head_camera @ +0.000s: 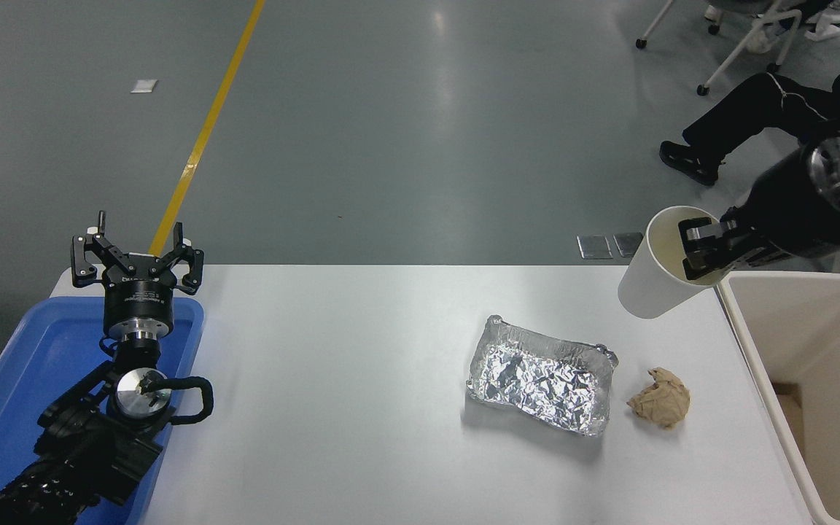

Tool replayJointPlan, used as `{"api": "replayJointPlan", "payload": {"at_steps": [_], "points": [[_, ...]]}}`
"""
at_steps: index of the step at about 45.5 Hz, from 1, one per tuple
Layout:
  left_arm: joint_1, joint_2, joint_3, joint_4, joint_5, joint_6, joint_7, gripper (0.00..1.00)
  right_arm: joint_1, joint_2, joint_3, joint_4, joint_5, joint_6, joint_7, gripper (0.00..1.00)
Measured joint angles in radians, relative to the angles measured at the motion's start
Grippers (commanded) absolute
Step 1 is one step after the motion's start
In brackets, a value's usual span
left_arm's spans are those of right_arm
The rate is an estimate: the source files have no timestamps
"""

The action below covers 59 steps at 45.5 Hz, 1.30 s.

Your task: Pick up paper cup place in dustbin

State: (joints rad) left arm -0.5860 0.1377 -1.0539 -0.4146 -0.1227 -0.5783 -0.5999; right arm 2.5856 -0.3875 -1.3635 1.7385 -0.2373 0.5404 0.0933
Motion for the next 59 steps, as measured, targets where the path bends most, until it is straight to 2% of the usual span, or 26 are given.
{"api": "replayJointPlan", "payload": {"at_steps": [13, 24, 36, 49, 59], "points": [[0.0, 0.0, 0.0, 0.0, 0.0, 0.0, 0.0, 0.99, -0.058, -0.013, 0.004, -0.034, 0.007, 0.002, -0.003, 0.0], [0.0, 0.0, 0.0, 0.0, 0.0, 0.0, 0.0, 0.99, -0.264, -0.108, -0.011, -0.16, 0.0, -0.063, -0.008, 0.0], [-0.001, -0.001, 0.0, -0.001, 0.0, 0.0, 0.0, 0.99, -0.557, -0.208, 0.004, -0.415, 0.015, -0.174, -0.01, 0.0], [-0.001, 0.0, 0.0, 0.0, 0.0, 0.0, 0.0, 0.99, -0.982, -0.281, 0.111, -0.818, 0.173, -0.275, -0.011, 0.0], [0.0, 0.0, 0.0, 0.0, 0.0, 0.0, 0.0, 0.99, -1.367, -0.275, 0.299, -1.181, 0.31, -0.338, -0.01, 0.0]]}}
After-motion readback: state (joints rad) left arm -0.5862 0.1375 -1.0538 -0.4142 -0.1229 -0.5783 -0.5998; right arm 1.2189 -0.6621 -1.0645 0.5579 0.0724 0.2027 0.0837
